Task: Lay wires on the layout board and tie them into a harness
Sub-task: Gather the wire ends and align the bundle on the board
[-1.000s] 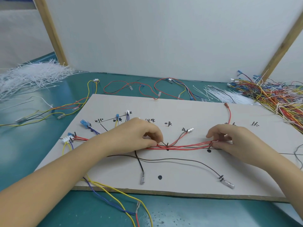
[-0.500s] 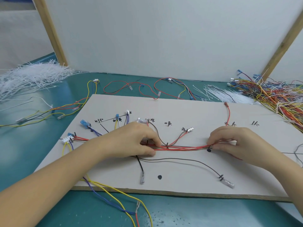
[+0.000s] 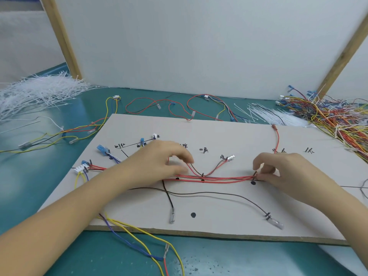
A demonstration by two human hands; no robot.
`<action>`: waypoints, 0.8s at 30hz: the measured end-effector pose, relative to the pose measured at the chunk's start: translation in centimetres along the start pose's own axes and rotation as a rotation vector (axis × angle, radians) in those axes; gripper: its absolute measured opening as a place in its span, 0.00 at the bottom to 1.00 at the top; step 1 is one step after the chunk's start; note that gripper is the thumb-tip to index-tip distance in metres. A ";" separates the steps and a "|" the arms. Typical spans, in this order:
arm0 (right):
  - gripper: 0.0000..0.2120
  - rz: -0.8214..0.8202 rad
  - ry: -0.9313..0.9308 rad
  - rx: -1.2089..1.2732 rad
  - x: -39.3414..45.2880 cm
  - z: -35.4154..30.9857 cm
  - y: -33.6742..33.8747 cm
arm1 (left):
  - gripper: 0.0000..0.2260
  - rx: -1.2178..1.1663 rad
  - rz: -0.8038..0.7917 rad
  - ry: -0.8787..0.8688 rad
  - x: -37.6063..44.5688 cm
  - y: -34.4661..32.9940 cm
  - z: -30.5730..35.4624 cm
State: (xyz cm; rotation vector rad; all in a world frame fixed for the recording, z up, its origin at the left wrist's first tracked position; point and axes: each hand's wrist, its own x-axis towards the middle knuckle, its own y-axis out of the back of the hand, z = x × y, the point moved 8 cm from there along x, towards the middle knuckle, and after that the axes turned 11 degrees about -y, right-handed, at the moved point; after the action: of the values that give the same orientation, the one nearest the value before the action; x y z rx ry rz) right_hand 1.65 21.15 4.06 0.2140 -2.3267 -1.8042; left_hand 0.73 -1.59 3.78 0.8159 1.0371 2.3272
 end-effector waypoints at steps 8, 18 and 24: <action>0.09 -0.066 -0.053 -0.382 0.1 -1.0 -1.2 | 0.15 -0.010 0.216 0.172 -3.1 5.8 -3.6; 0.11 -0.069 -0.131 -0.167 -0.3 -0.5 -0.6 | 0.14 0.071 0.131 0.228 -6.3 7.4 -4.4; 0.08 -0.079 -0.061 -0.154 -0.8 -2.0 -0.2 | 0.13 0.121 0.100 0.230 -7.7 8.7 -4.0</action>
State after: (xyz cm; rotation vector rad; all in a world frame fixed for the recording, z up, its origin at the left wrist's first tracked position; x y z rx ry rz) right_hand 2.88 19.44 4.29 0.2334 -2.2343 -2.0449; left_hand 2.03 -13.63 5.84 0.6680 1.2709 2.5080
